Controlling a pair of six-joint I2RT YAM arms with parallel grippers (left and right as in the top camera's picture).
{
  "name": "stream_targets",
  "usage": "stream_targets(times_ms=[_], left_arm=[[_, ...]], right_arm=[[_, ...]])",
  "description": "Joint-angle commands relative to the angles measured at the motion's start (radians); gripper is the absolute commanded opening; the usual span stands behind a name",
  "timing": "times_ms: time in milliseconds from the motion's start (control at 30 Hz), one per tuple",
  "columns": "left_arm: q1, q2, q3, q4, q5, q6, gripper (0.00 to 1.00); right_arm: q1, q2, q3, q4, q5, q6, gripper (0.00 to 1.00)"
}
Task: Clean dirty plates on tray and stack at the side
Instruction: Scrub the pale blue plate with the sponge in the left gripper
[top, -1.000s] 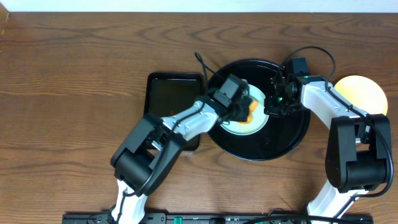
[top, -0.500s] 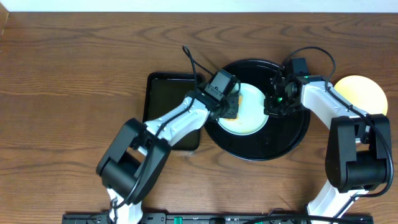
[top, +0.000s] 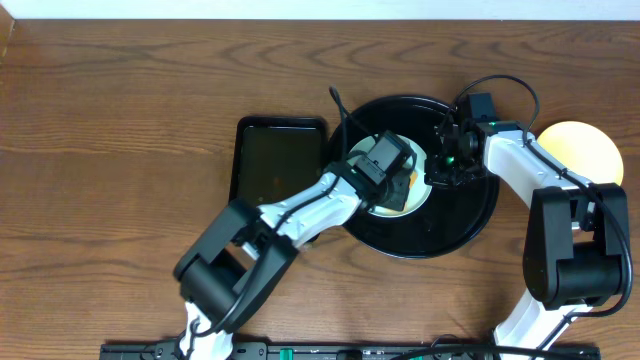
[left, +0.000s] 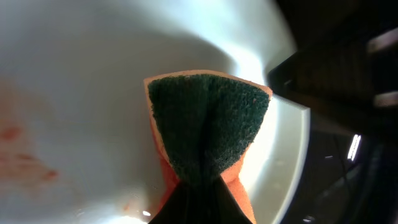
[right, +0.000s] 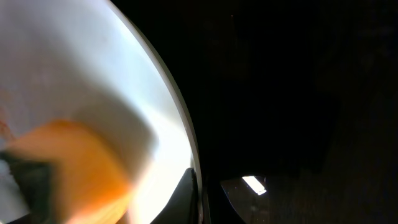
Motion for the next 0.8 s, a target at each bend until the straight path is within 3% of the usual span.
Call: stream_targets(times_ms=[0, 233, 767], left_arm=[[-0.004, 0.050, -0.008, -0.006, -0.018, -0.017, 0.07], [0.050, 0.051, -0.010, -0.054, -0.231, 0.027, 0.08], [0.220, 0.048, -0.009, -0.029, -0.232, 0.027, 0.08]], right_arm=[[0.015, 0.008, -0.009, -0.024, 0.040, -0.026, 0.01], [0.015, 0.008, -0.009, -0.026, 0.040, -0.026, 0.01], [0.015, 0.008, -0.009, -0.028, 0.040, -0.031, 0.01]])
